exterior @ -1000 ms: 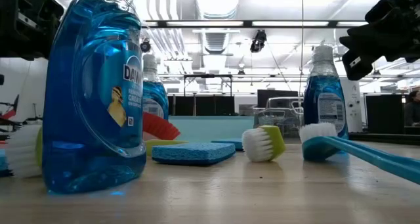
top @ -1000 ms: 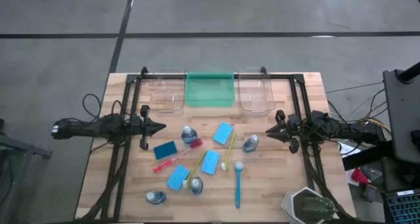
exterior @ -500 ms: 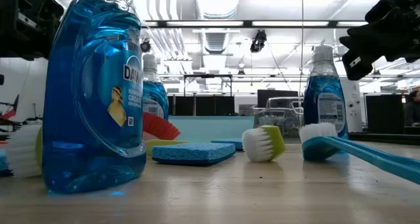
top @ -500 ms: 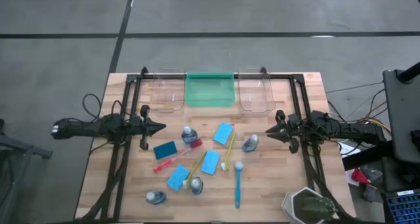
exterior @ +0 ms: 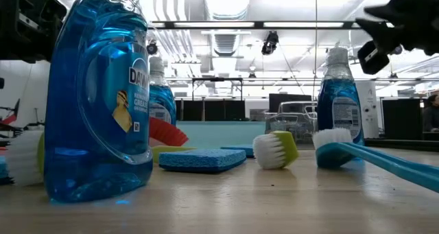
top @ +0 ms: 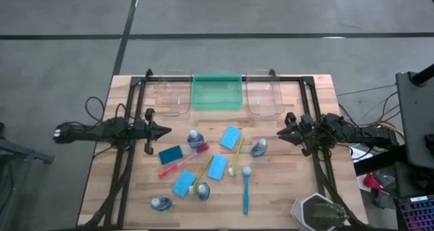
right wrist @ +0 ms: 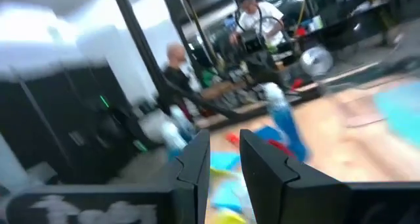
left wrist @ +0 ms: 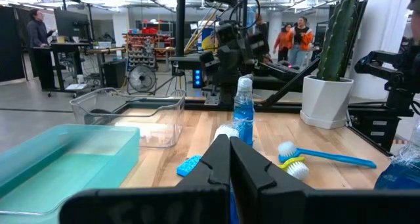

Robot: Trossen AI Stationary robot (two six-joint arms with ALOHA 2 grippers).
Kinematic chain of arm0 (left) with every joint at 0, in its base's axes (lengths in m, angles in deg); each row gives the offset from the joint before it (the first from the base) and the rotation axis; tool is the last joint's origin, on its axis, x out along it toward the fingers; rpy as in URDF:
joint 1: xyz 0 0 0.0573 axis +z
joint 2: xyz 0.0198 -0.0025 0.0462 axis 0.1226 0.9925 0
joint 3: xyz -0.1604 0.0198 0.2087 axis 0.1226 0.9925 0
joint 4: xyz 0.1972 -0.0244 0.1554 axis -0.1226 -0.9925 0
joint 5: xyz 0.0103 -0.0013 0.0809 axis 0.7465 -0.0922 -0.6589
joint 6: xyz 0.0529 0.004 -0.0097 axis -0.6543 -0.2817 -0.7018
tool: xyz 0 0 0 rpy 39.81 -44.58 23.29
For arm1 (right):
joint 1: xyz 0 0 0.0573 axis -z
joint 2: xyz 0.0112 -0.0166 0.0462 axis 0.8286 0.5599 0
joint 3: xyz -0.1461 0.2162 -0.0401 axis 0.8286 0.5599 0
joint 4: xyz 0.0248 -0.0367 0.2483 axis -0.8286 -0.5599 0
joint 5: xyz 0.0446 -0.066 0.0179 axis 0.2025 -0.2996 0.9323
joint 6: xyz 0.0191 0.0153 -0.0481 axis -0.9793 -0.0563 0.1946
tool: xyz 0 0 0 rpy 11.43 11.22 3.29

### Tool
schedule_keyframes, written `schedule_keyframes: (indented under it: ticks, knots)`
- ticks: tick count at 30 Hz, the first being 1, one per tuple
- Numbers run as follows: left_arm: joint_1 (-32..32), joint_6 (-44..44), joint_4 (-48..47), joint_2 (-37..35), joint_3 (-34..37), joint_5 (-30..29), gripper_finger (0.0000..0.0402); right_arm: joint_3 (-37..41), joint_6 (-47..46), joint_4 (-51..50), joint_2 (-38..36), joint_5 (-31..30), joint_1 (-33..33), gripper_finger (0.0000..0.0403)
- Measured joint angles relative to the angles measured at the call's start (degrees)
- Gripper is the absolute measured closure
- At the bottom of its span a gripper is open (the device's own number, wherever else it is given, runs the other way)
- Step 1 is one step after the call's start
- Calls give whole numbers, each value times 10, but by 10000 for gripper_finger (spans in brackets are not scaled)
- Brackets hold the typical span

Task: Pick & Place Kitchen Sink Supplies
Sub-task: Put the blue dishwashing liquid bottle into the right transparent bin

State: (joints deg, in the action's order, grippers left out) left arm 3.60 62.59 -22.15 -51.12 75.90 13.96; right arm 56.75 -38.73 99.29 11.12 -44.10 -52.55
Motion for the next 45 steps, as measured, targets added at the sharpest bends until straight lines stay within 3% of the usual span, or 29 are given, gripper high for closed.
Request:
schedule_keyframes:
  ticks: [5, 11, 17, 25, 31, 37, 41, 45]
  knots:
    - [0, 0, 0, 0, 0, 0, 399, -13, -217, 5, 3, -35, 1, 319]
    - [0, 0, -1, 0, 0, 0, 399, -15, -233, 8, 19, -138, 0, 326]
    - [0, 0, -2, 1, 0, 0, 399, -42, -320, 13, 22, -245, 0, 341]
    - [0, 0, -2, 1, 0, 0, 399, -110, -380, 69, 56, -251, -1, 335]
    - [0, 0, -2, 1, 0, 0, 399, -211, -352, 44, 162, -258, -1, 288]
    - [0, 0, -3, 1, 0, 0, 399, -355, -281, 22, 294, -210, -1, 207]
    - [0, 0, -3, 1, 0, 0, 399, -468, -237, -99, 364, -188, 1, 151]
    - [0, 0, -3, 1, 0, 0, 399, -581, -199, -293, 432, -169, 0, 119]
